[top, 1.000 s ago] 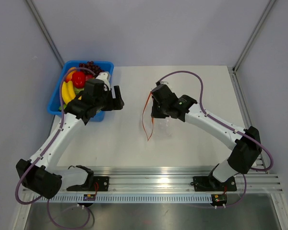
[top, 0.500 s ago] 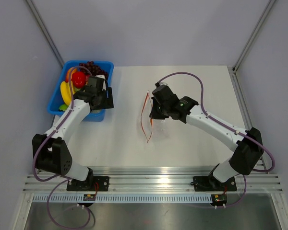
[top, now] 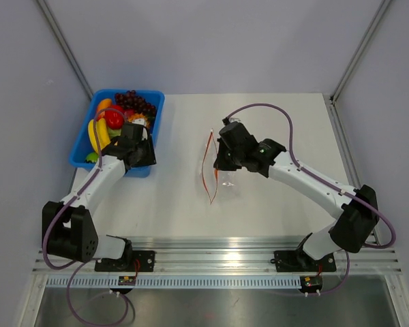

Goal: Place the food in the zip-top bag and seal the zipper
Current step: Move the bin to the center of the board.

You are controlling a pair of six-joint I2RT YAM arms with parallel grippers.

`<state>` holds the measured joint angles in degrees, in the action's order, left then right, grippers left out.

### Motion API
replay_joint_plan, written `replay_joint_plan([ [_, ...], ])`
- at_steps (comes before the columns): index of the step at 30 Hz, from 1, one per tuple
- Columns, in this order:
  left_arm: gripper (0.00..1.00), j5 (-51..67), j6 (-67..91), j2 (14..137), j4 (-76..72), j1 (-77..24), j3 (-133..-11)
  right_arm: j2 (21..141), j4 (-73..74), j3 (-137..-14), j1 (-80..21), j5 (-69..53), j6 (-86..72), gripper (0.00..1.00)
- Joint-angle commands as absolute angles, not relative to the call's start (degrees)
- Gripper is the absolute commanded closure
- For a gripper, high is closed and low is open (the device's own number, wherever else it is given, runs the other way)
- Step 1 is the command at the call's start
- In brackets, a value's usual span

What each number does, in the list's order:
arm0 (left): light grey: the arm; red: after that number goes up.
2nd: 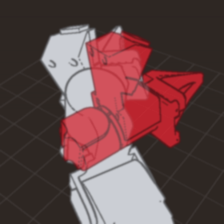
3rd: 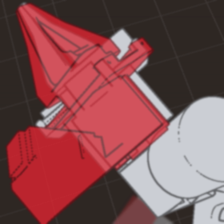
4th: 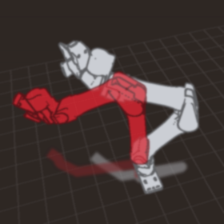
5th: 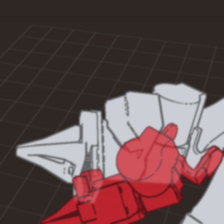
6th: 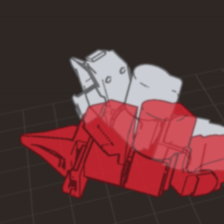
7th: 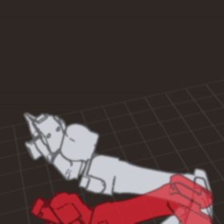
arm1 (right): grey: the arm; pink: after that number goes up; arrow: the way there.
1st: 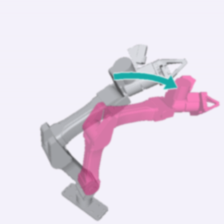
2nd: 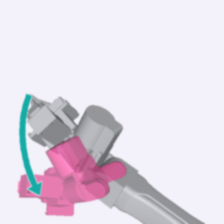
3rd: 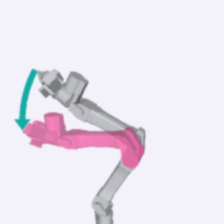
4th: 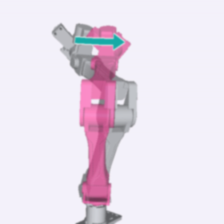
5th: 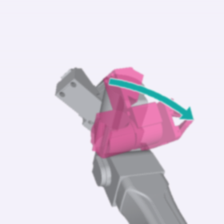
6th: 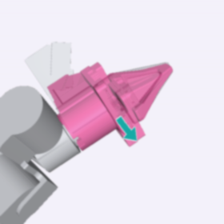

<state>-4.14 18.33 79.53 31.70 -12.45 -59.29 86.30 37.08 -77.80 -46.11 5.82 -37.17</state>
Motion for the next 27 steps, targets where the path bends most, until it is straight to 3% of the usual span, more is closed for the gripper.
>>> replay_joint_plan([
  [1,0.56,1.2,21.9,75.3,33.0,-13.4,-55.0,83.3,35.6,-77.5,-45.9,4.4,-37.6,1.00],
  [12,0.54,1.4,26.5,67.1,34.8,-18.4,-51.1,81.7,35.0,-75.5,-45.9,4.6,-37.8,1.00],
  [15,0.51,0.3,25.4,67.0,37.4,-18.4,-54.8,81.5,35.0,-75.2,-45.9,4.5,-37.9,1.00],
  [17,0.40,-3.2,24.4,67.1,40.3,-18.4,-60.1,81.0,35.2,-75.2,-45.9,4.8,-37.8,1.00],
  [27,0.27,-15.8,20.0,75.7,47.4,-15.2,-81.1,79.5,37.4,-75.6,-45.9,6.8,-37.4,1.00],
])
